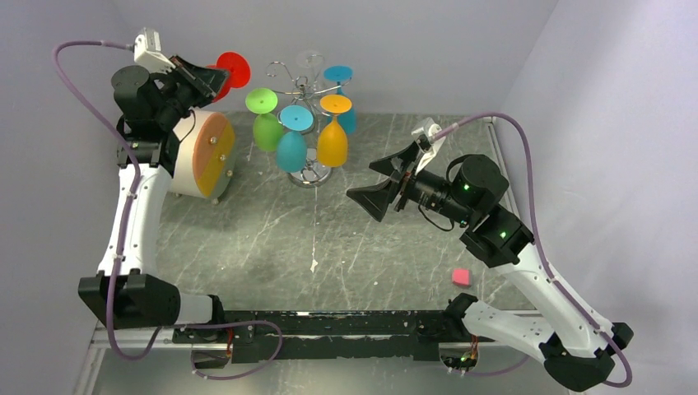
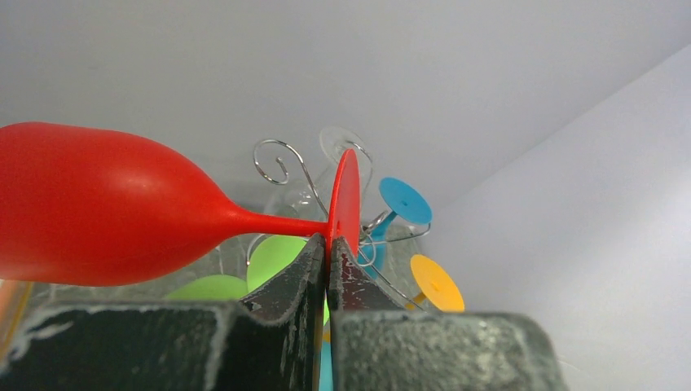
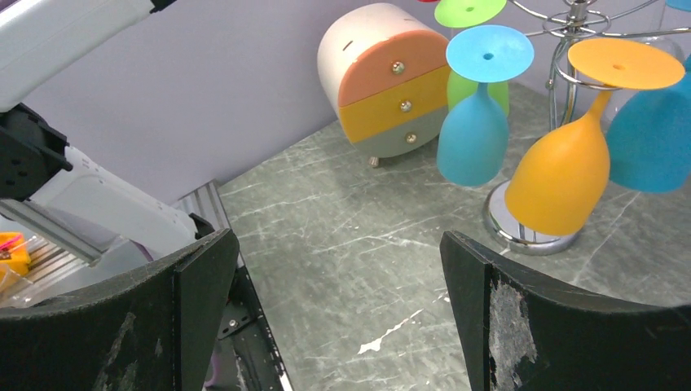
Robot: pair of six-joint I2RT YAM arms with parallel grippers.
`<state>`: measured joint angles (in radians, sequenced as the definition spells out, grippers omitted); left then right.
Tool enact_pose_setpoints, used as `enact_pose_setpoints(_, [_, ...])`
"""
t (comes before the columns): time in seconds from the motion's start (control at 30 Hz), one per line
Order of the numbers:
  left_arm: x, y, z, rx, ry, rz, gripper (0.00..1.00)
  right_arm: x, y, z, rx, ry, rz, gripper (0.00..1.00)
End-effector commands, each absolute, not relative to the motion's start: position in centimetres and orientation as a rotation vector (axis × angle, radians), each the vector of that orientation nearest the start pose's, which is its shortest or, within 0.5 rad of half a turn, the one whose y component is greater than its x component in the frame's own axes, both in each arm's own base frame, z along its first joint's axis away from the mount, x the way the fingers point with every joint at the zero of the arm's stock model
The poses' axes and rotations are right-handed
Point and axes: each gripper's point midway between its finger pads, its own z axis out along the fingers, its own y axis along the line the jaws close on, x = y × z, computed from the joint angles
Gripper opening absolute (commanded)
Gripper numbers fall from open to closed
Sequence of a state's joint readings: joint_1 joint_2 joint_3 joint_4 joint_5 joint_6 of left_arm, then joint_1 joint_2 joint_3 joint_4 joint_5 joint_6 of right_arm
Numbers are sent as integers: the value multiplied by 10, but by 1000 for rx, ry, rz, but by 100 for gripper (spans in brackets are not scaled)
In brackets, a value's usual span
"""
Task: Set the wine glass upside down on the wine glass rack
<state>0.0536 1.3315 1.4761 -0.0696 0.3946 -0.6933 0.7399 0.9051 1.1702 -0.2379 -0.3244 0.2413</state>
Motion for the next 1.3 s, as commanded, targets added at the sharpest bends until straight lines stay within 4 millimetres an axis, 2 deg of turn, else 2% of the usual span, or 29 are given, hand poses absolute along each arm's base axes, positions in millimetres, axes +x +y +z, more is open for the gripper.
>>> enact_pose_setpoints(0.0, [420,-86,471,-158,1479,-930,7,191,257,411,-657,1476,981,100])
enact_pose_setpoints(0.13, [432,-94,460,-148,1504,-1008,7,192,259,409,-665,1481,983,100])
enact_pose_setpoints(0.53, [465,-103,449,-108,1522,-1094,7,193,261,404,-670,1490,984,100])
enact_pose_setpoints(0.97, [478,-110,431,-93,1557,-1159,7,199,264,400,-661,1504,977,100])
enact_pose_setpoints(1.27, [487,-116,420,-97,1607,-1229,7,201,267,404,-660,1498,986,100])
